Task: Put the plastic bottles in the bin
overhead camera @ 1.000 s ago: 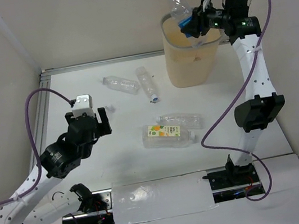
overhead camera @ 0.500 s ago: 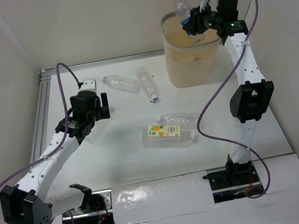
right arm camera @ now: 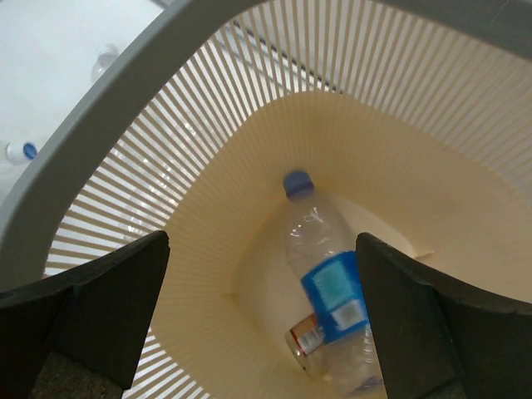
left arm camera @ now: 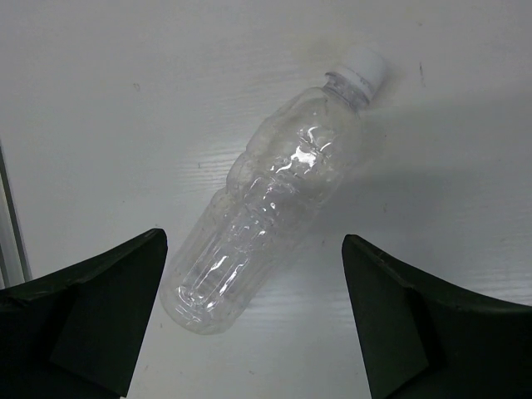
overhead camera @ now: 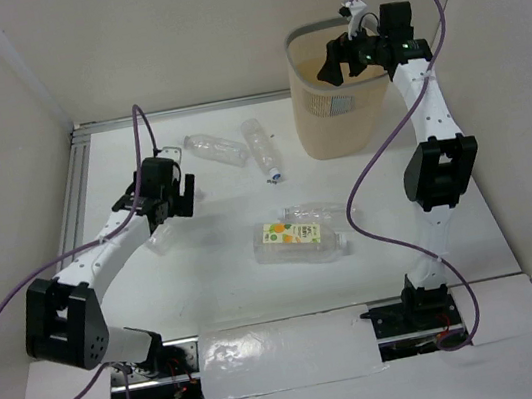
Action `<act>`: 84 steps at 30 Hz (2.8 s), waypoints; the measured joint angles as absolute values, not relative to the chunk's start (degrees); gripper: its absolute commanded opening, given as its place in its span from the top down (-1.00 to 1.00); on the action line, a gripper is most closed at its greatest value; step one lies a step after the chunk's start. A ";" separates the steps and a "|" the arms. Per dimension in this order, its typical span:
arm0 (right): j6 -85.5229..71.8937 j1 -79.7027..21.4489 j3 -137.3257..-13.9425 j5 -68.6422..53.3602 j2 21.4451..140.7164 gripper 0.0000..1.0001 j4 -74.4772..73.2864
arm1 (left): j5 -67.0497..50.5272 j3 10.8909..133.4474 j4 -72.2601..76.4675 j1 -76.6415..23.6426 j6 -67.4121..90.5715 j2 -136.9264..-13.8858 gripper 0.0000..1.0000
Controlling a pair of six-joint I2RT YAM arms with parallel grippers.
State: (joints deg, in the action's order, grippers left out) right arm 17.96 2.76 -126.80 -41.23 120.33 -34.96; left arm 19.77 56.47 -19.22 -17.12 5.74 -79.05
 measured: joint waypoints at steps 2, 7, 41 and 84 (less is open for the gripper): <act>19.31 2.44 -128.75 -42.15 120.70 -0.98 -38.19 | 19.75 56.47 -19.16 -17.12 4.80 -81.10 -0.99; 23.88 0.64 -132.57 -44.45 121.14 -0.89 -45.50 | 19.77 56.47 -18.28 -17.12 3.07 -83.11 -0.99; 16.69 6.68 -136.05 -55.05 116.92 -0.98 -42.11 | 21.63 54.26 -13.85 -17.12 1.32 -95.59 -0.70; 77.43 5.50 -64.62 -56.03 68.88 0.05 -66.94 | -3.31 115.22 10.39 -40.10 33.67 -112.38 0.39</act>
State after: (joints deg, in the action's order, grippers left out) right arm 77.43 5.50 -64.62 -56.03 68.88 -66.94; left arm -3.31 115.22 10.39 -40.10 33.67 -112.38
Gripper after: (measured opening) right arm 0.441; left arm 0.560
